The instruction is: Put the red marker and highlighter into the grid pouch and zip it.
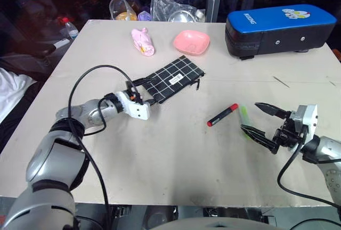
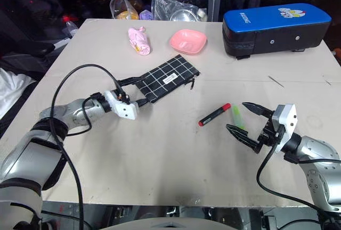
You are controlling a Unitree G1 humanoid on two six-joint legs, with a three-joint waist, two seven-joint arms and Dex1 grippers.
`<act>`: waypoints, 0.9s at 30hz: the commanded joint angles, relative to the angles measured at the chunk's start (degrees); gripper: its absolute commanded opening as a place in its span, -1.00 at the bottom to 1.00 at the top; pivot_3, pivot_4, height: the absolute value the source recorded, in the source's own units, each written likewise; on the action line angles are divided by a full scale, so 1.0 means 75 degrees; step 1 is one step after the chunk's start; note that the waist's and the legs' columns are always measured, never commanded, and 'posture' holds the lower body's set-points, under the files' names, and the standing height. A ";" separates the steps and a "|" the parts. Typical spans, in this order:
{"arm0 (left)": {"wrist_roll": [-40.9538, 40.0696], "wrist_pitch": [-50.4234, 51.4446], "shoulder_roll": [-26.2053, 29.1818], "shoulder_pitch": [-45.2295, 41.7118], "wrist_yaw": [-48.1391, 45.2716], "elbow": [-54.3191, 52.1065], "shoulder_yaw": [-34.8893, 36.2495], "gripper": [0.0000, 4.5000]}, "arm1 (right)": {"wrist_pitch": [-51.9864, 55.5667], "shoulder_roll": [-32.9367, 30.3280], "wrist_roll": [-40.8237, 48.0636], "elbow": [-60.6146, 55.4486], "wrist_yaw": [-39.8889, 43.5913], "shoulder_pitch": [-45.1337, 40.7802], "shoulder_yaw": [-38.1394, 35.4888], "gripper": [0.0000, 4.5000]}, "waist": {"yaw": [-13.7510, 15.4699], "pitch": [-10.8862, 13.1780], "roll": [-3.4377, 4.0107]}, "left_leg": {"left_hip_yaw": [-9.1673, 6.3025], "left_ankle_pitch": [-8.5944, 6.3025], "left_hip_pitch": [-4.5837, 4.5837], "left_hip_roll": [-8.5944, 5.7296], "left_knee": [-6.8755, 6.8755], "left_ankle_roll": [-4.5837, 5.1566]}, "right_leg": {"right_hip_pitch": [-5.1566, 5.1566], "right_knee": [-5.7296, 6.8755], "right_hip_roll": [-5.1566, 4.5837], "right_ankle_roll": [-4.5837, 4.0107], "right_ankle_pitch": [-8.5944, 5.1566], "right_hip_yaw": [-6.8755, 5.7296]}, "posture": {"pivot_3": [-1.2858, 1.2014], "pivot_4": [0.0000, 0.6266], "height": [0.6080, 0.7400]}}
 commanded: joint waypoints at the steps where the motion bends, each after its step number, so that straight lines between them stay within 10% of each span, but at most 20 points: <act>1: -0.0306 0.0495 -0.0307 -0.0269 -0.0241 0.0003 0.0032 0.97 | -0.0172 0.0025 0.0015 -0.0129 -0.0079 -0.0082 -0.0188 1.00 | 0.0006 0.0000 0.0000 | -0.0001 0.0000 0.0000 -0.0001 0.0000 0.0000 | 0.0000 0.0000 -0.0001 0.0000 0.0000 0.0000 | 0.03 -0.52 1.00; 18: -0.0315 0.1065 -0.1178 -0.0641 -0.0096 0.0163 -0.0357 0.97 | -0.0207 0.0082 -0.0236 0.0015 -0.0539 -0.0007 -0.0282 1.00 | 0.0006 0.0000 -0.0001 | -0.0002 0.0003 -0.0002 -0.0011 0.0023 -0.0004 | 0.0001 0.0020 0.0000 0.0002 0.0000 -0.0001 | 0.03 -0.52 1.00; 21: -0.0259 0.0929 -0.1215 -0.0573 0.0001 0.0115 -0.0445 0.65 | -0.0217 0.0110 -0.0257 0.0024 -0.0572 -0.0018 -0.0260 1.00 | 0.0005 0.0000 -0.0001 | -0.0003 0.0003 -0.0005 -0.0012 0.0033 -0.0004 | 0.0002 0.0024 -0.0002 0.0002 -0.0001 0.0000 | 0.03 -0.52 1.00; 27: -0.0142 0.0784 -0.1199 -0.0556 0.0284 0.0096 -0.0676 -0.60 | -0.0230 0.0145 -0.0298 0.0074 -0.0594 -0.0078 -0.0205 1.00 | -0.0016 -0.0001 0.0000 | -0.0008 0.0003 0.0000 -0.0010 0.0046 -0.0004 | 0.0000 0.0049 0.0001 0.0003 -0.0002 0.0003 | 0.03 -0.52 1.00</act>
